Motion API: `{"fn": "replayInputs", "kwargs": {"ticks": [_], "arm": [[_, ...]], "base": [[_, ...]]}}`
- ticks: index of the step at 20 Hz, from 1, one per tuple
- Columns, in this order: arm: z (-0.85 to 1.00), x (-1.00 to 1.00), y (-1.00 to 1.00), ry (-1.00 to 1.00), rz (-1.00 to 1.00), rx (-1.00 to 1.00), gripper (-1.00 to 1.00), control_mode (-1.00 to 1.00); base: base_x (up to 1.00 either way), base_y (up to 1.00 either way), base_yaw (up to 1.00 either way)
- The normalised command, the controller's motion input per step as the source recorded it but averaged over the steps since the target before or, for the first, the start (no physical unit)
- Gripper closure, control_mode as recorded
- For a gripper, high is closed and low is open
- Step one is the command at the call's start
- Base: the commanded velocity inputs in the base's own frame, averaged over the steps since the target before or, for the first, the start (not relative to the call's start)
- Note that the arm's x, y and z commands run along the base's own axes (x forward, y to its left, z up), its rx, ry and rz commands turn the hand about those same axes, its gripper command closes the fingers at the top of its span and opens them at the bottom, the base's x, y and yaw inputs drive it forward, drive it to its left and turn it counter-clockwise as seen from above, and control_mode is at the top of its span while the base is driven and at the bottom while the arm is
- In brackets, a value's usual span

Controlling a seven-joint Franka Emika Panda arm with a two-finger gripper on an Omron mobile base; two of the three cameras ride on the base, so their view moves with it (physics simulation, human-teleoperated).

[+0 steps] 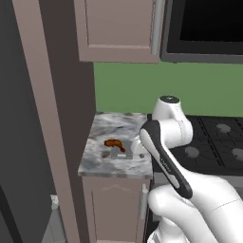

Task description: Take the chicken drumstick from the fridge and place it on the digital scale on the counter by the fridge. Wait a few seconds for a reading, then move it to the plate on the dining counter.

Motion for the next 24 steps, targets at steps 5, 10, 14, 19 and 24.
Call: {"fn": "replayInputs", "kwargs": {"ticks": [5, 10, 14, 19, 24], "arm": [[0.00, 0.00, 0.00, 0.00, 0.00, 0.00, -1.00, -1.00], [0.00, 0.00, 0.00, 0.00, 0.00, 0.00, -1.00, -1.00], [0.00, 0.00, 0.00, 0.00, 0.00, 0.00, -1.00, -1.00], [0.00, 0.00, 0.00, 0.00, 0.00, 0.00, -1.00, -1.00], [0.00, 0.00, 0.00, 0.00, 0.00, 0.00, -1.00, -1.00]], "base": [[0.00, 0.00, 0.00], [0.00, 0.00, 0.00], [0.00, 0.00, 0.00], [0.00, 0.00, 0.00], [0.00, 0.00, 0.00]]}}
